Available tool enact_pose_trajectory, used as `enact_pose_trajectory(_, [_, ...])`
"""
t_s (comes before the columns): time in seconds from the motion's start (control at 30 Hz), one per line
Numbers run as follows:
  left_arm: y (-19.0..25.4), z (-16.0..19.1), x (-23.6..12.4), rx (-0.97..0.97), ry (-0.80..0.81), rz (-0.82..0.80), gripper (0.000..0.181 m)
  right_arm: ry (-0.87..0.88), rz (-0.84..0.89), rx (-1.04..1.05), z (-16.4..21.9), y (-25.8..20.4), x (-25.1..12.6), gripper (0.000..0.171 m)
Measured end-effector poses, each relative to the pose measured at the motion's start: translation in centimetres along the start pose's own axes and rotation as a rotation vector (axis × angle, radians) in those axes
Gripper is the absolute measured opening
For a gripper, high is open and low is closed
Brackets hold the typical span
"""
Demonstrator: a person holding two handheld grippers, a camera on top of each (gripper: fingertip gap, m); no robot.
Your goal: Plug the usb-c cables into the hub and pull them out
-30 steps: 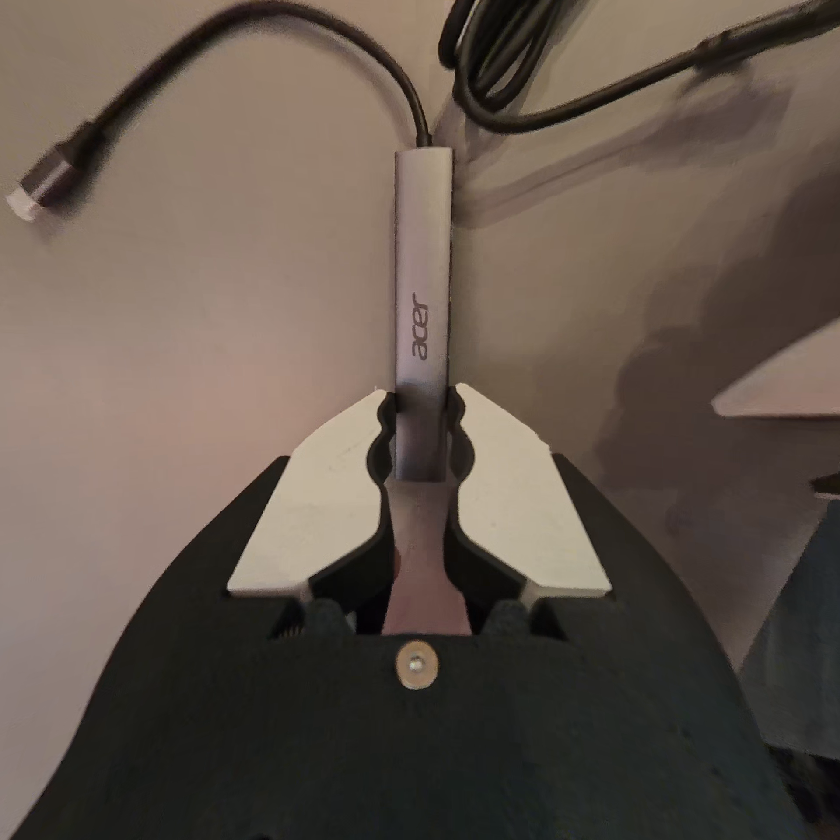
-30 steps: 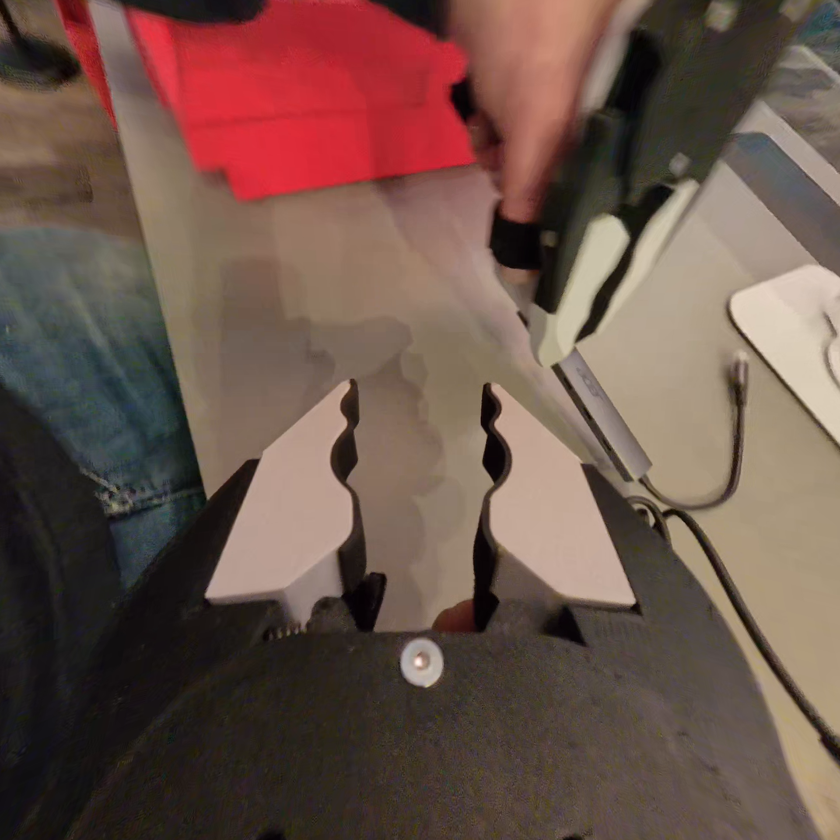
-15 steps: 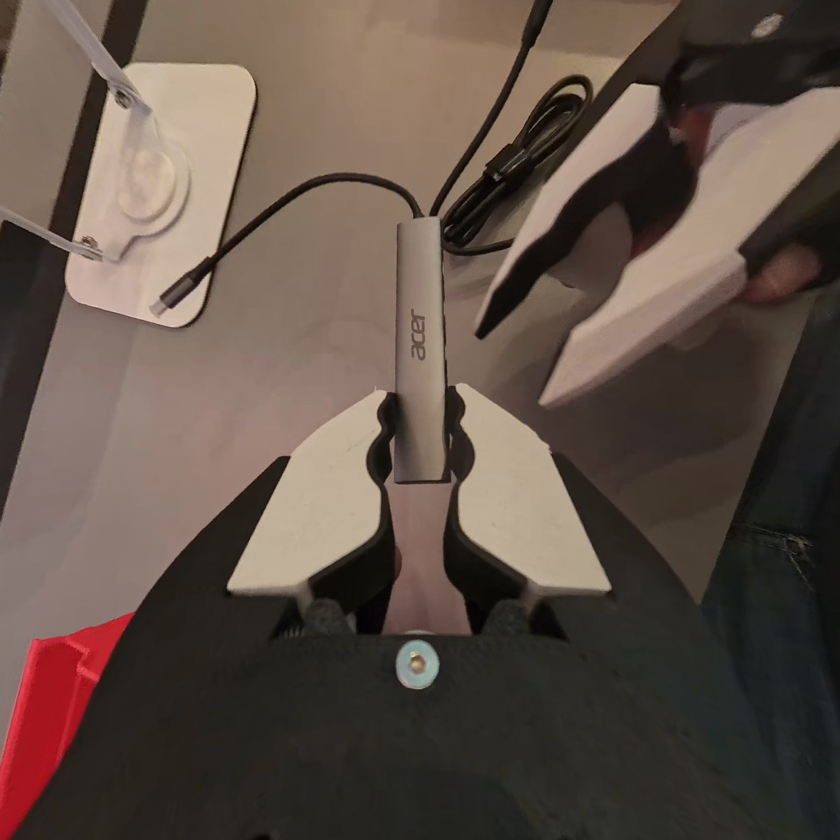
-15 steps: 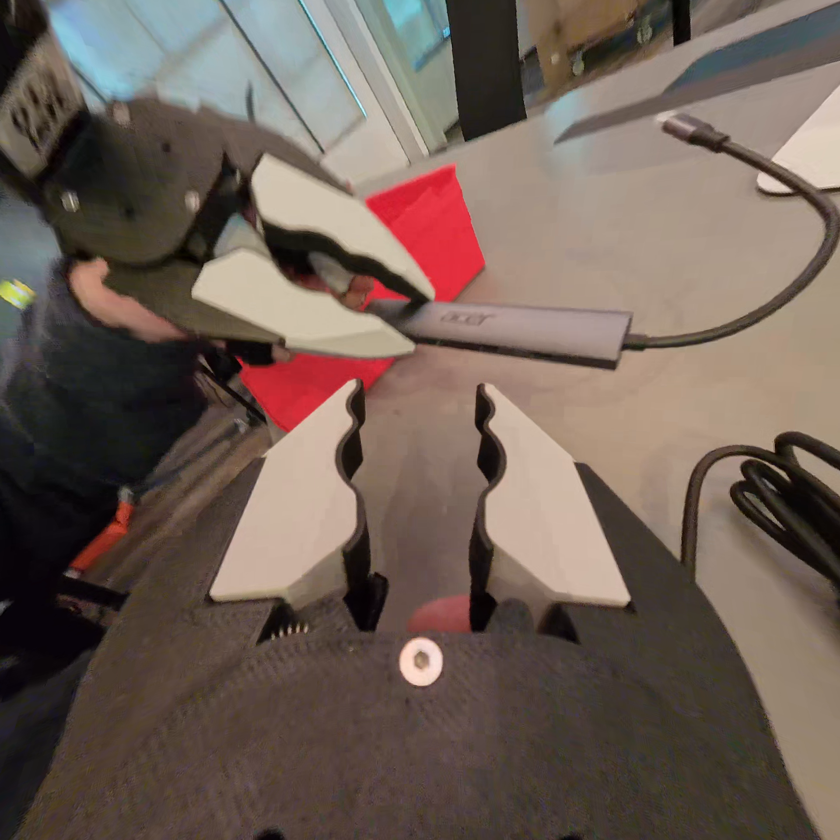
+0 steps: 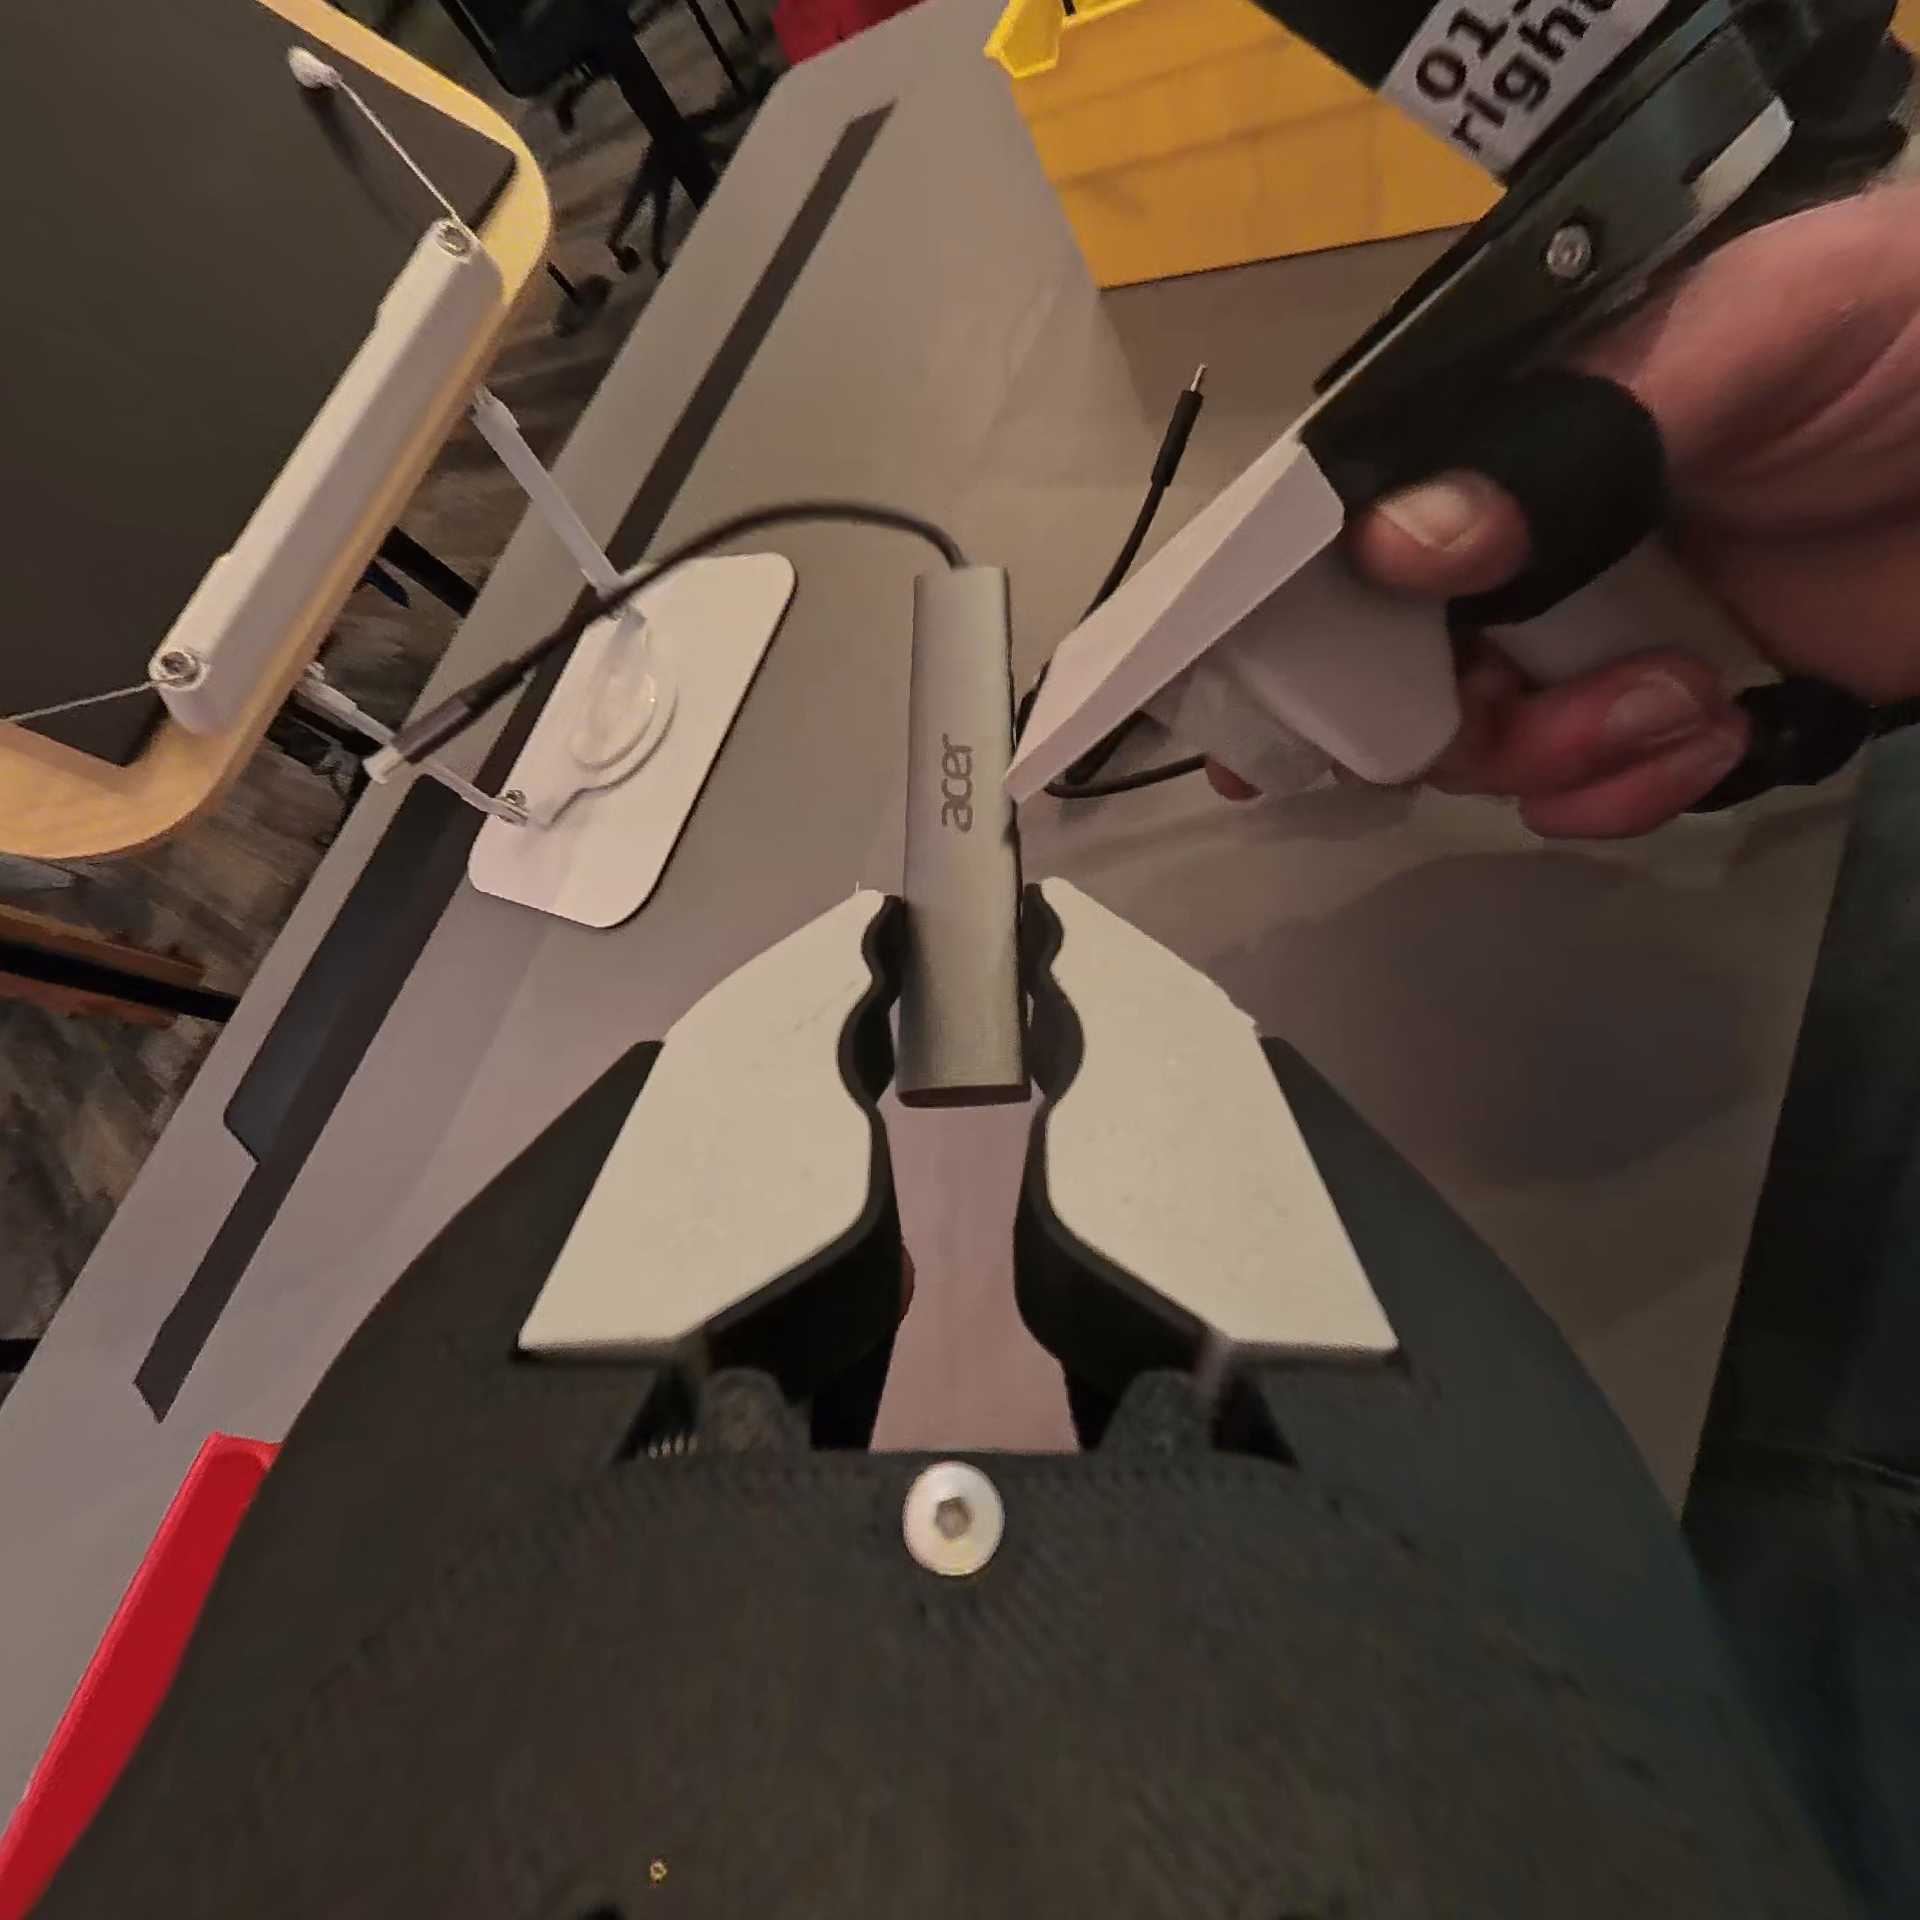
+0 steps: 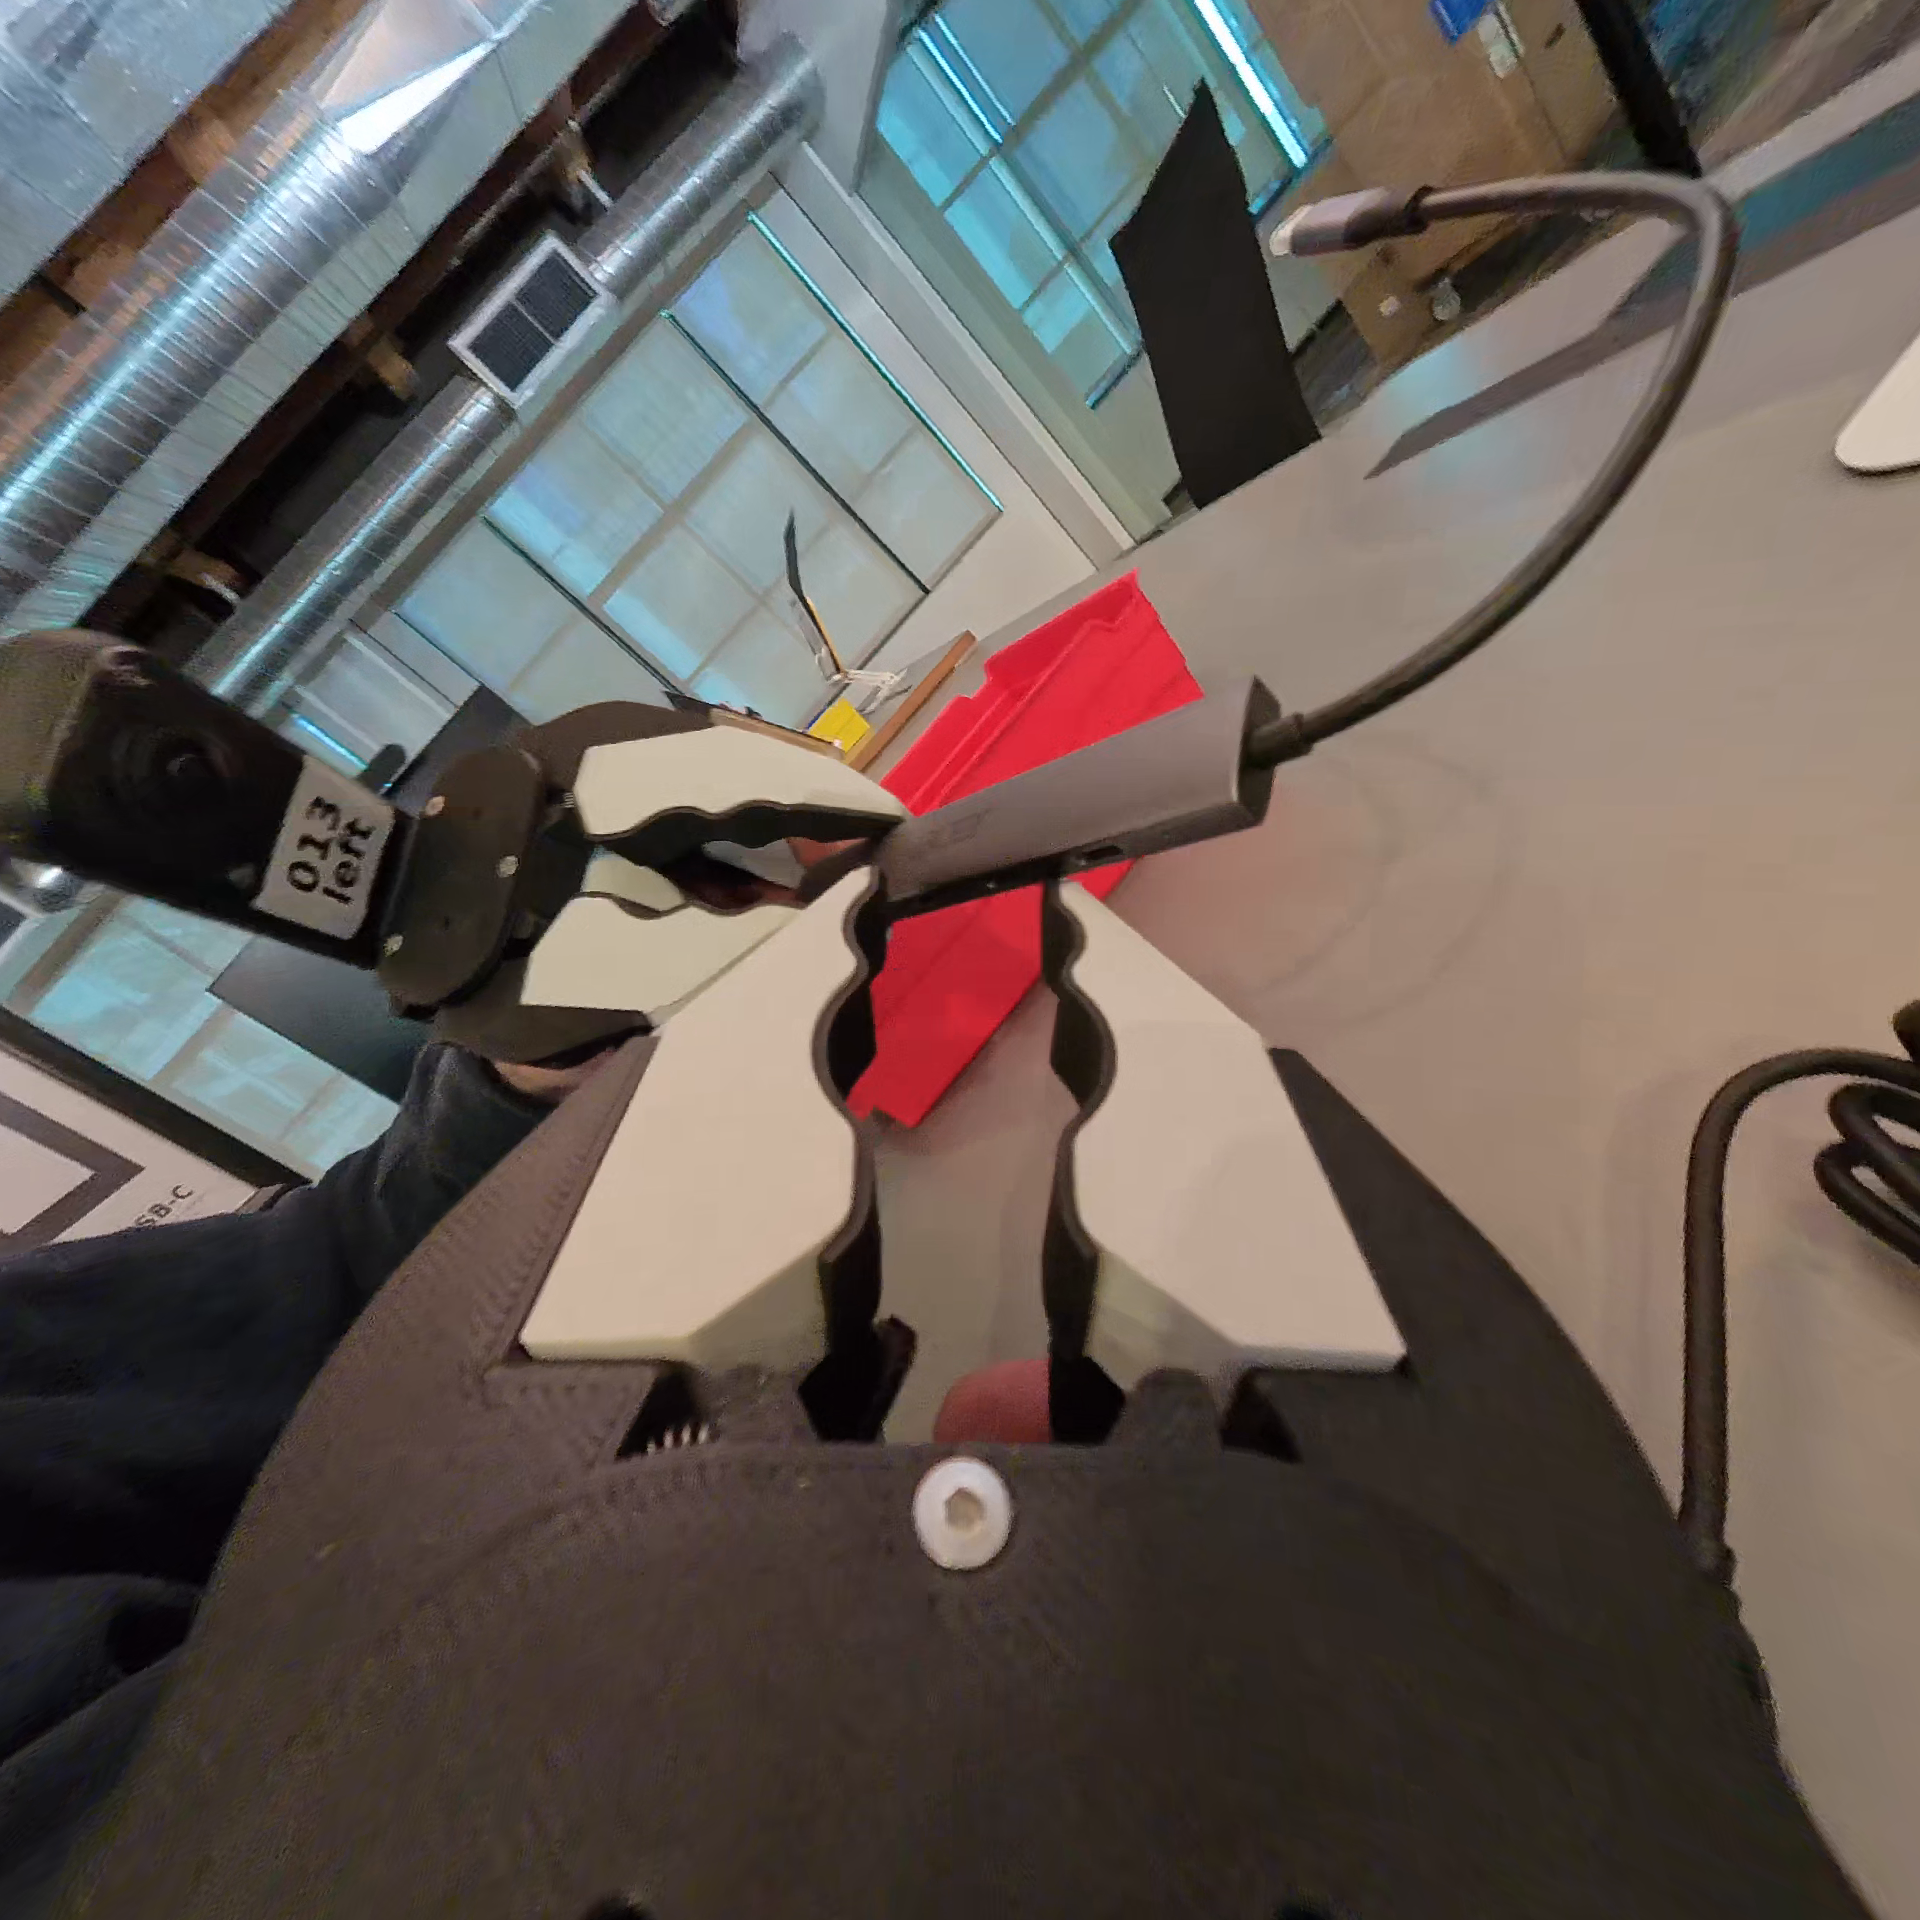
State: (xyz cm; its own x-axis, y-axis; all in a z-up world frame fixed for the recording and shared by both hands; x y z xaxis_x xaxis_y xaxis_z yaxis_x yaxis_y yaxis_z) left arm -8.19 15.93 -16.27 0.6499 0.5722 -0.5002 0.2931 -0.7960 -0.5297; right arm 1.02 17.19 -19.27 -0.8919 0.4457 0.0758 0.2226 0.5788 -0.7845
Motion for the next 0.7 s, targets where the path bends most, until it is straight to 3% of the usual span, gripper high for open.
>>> enact_pose_trajectory(0.27, [0.9, -0.3, 0.0, -0.051, 0.091, -0.08, 0.021, 0.022, 0.0, 0.02, -0.1, 0.2, -0.2, 0.022])
enact_pose_trajectory(0.4, [1.3, -0.6, -0.1, -0.082, 0.167, -0.153, 0.02, 0.011, -0.031, 0.083, 0.2, 0.0, 0.0, 0.037])
enact_pose_trajectory(0.43, [1.5, -0.8, -0.2, -0.074, 0.199, -0.166, 0.004, 0.003, -0.033, 0.094, 0.3, 0.1, 0.1, 0.04])
enact_pose_trajectory(0.47, [1.7, -1.0, -0.3, -0.072, 0.23, -0.166, 0.0, -0.001, -0.035, 0.102, 0.4, 0.1, 0.2, 0.042])
enact_pose_trajectory(0.53, [2.0, -1.3, -0.2, -0.076, 0.247, -0.161, 0.0, -0.001, -0.046, 0.093, 0.4, -0.1, 0.2, 0.021])
enact_pose_trajectory(0.7, [3.0, -0.4, 1.0, -0.059, 0.199, -0.122, 0.0, -0.021, 0.021, 0.027, 0.5, 0.4, 0.1, 0.009])
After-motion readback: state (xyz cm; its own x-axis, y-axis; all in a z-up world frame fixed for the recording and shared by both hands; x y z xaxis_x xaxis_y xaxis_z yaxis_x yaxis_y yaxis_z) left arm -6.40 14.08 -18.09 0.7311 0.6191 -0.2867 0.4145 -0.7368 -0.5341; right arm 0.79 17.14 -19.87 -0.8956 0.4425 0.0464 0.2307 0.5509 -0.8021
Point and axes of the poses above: each gripper's, where its closed fingertips meet, x out along the fingers, z out of its underside, y = z × x across the jaws, the point moved 5 cm from there along -x, back along the fingers, and after that the axes turned 7 degrees about x, right-handed, at the moved point
